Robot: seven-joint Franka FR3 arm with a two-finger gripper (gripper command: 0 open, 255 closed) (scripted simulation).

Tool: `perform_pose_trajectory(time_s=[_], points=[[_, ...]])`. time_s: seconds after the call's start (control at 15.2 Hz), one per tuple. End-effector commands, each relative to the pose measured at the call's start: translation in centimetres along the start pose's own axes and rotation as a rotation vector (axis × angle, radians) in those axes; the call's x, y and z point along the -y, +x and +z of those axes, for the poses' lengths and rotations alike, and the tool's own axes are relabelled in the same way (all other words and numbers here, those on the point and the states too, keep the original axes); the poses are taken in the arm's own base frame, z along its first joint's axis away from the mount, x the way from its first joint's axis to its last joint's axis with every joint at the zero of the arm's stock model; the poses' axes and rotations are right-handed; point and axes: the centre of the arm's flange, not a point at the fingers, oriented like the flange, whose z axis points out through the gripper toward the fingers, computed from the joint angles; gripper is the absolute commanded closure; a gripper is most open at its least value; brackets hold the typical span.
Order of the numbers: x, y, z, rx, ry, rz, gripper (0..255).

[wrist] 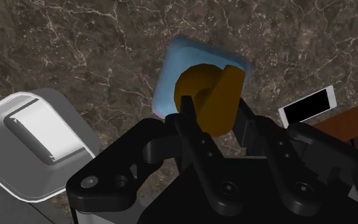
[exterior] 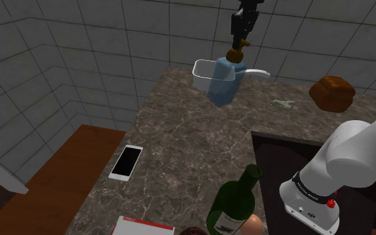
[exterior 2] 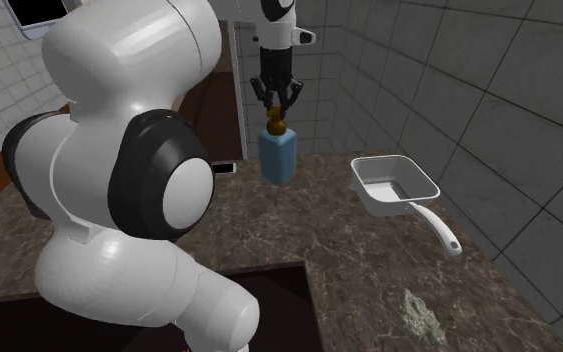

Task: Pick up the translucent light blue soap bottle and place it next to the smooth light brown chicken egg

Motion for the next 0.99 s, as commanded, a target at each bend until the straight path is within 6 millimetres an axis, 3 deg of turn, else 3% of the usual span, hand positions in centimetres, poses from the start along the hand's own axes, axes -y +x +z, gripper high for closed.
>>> perform_pose_trajectory(time_s=[0.0,0.92], points=[[1.7,-1.9,-1.0,0.001,0.0,0.001,255],[13.0,-14.8,-7.8,0.001,0.0,0.001,255]])
